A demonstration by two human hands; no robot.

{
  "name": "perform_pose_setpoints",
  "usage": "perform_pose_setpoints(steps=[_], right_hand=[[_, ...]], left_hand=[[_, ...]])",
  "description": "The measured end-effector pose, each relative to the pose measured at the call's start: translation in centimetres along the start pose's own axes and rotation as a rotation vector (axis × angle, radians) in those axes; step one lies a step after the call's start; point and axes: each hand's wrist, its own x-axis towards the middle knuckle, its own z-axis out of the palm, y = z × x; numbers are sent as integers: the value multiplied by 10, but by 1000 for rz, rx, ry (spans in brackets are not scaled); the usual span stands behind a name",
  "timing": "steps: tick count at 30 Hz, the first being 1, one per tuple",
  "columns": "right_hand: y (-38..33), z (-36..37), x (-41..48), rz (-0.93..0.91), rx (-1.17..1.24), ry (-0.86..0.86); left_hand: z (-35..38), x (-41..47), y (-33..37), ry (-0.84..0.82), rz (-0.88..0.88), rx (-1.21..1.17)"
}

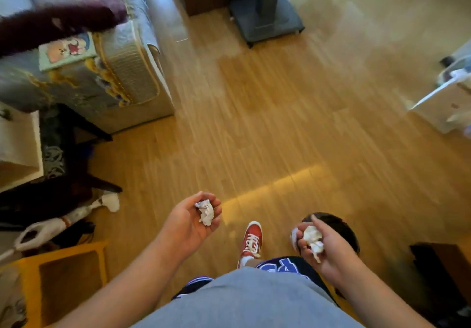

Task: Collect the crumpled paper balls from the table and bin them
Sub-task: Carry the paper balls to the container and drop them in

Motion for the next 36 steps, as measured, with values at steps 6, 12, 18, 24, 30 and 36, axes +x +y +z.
perform_pose_setpoints(steps=[6,12,18,24,30,36], right_hand=[[-103,61,30,-51,-41,-86],[-194,113,70,-119,-33,-134],[-272,141,112,-157,74,-59],[-326,116,116,-185,296,74],[-339,52,102,-244,578,247],[-356,-20,97,-234,787,420]], left_hand=[[25,37,50,61,4,-39],[53,93,105,77,-21,-4],[123,182,175,6,-115,109],[235,251,230,-125,-227,354],[377,295,227,-323,-319,548],[533,328,173,-451,-390,727]])
